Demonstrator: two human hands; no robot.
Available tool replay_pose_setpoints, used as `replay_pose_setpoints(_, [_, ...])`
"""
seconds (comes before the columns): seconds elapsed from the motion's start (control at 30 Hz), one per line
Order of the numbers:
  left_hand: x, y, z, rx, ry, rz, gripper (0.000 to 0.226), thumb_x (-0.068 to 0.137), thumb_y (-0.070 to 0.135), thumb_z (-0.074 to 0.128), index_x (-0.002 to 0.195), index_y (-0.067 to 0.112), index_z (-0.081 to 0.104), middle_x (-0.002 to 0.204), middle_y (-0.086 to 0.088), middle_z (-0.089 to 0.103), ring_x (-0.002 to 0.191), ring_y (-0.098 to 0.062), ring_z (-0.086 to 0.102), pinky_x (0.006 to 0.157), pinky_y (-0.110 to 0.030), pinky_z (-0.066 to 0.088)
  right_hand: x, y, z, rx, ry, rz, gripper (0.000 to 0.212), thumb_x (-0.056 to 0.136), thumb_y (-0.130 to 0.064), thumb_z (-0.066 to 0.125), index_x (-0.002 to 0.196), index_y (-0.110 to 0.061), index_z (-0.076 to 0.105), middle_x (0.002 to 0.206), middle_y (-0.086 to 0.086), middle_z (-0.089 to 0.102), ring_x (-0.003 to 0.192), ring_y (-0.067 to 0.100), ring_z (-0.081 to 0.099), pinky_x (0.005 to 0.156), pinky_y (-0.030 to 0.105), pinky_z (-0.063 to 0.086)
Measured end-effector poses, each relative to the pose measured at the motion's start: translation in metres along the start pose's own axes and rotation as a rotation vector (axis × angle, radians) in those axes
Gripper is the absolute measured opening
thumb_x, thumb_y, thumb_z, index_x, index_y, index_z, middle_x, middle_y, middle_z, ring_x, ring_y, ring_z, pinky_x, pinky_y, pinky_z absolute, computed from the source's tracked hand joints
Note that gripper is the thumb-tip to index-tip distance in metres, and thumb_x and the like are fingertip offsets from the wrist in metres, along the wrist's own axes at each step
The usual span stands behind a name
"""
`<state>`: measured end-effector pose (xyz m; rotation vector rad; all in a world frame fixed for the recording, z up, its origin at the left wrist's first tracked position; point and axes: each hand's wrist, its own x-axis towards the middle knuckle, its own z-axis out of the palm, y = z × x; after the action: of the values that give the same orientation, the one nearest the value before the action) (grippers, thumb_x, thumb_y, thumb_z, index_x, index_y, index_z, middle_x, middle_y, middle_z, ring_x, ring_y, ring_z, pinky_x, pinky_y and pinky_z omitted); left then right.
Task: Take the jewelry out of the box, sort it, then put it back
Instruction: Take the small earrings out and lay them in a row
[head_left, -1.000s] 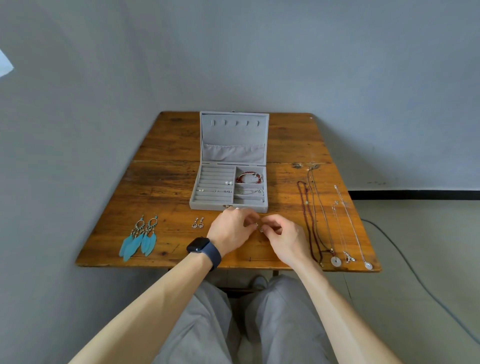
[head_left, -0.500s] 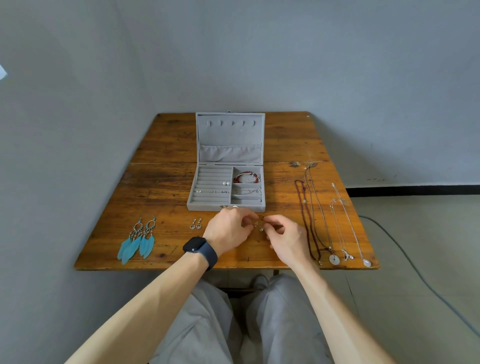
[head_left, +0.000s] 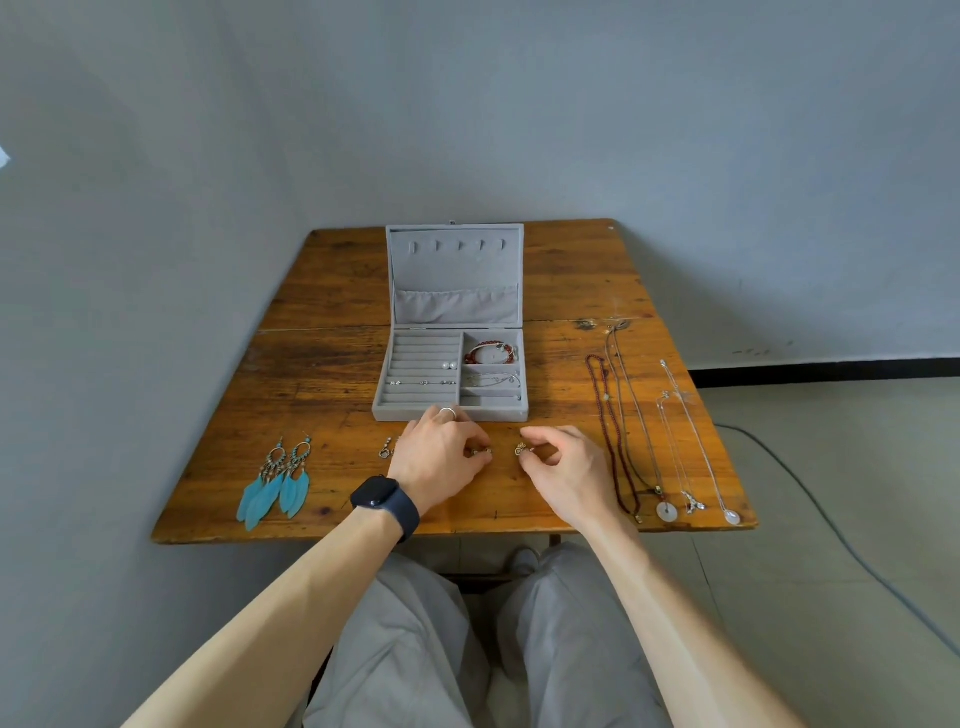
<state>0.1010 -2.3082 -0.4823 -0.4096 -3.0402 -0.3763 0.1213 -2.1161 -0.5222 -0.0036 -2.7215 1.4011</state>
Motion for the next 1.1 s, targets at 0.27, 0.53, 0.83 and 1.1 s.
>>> replay_pose_setpoints(0.27, [0.003,0.011,0.000,-0.008,0.040,0.044,0.033,0.092,0.043,0.061,0.123,0.034,0.065,0.121,0.003,0.062,0.114,-0.018,0.051,0.093,-0.033,0.043,-0.001,0.002,0.000,-0.005,0.018,0.004,0.034,0.088,-0.028,0.071,0.122,-0.031,0.067,0.113,-0.015,0.054,0.075,-0.004,0.061,0.065,0.002,0.044])
replay_pose_setpoints(0.53, [0.015,0.035,0.009,0.040,0.033,0.150,0.029,0.093,0.043,0.064,0.119,0.031,0.069,0.112,0.004,0.069,0.105,-0.020,0.053,0.087,-0.033,0.041,-0.008,0.006,-0.001,0.029,0.009,-0.009,0.037,0.087,-0.022,0.072,0.122,-0.033,0.064,0.114,-0.017,0.054,0.080,0.000,0.061,0.064,0.007,0.047])
replay_pose_setpoints(0.83, [0.013,0.027,0.004,-0.023,0.000,0.070,0.022,0.098,0.031,0.058,0.115,0.029,0.071,0.104,0.004,0.073,0.106,-0.021,0.058,0.090,-0.035,0.049,-0.008,0.004,0.001,-0.023,0.054,-0.019,0.028,0.090,-0.033,0.071,0.118,-0.029,0.069,0.106,-0.016,0.054,0.078,-0.004,0.059,0.063,0.005,0.041])
replay_pose_setpoints(1.1, [0.012,0.034,0.004,0.011,0.078,0.009,0.026,0.104,0.035,0.044,0.120,0.029,0.063,0.102,0.002,0.071,0.102,-0.022,0.058,0.087,-0.035,0.043,-0.011,-0.001,0.005,-0.061,0.116,-0.020,0.018,0.091,-0.024,0.070,0.109,-0.026,0.073,0.102,-0.009,0.064,0.074,-0.002,0.056,0.064,0.003,0.036])
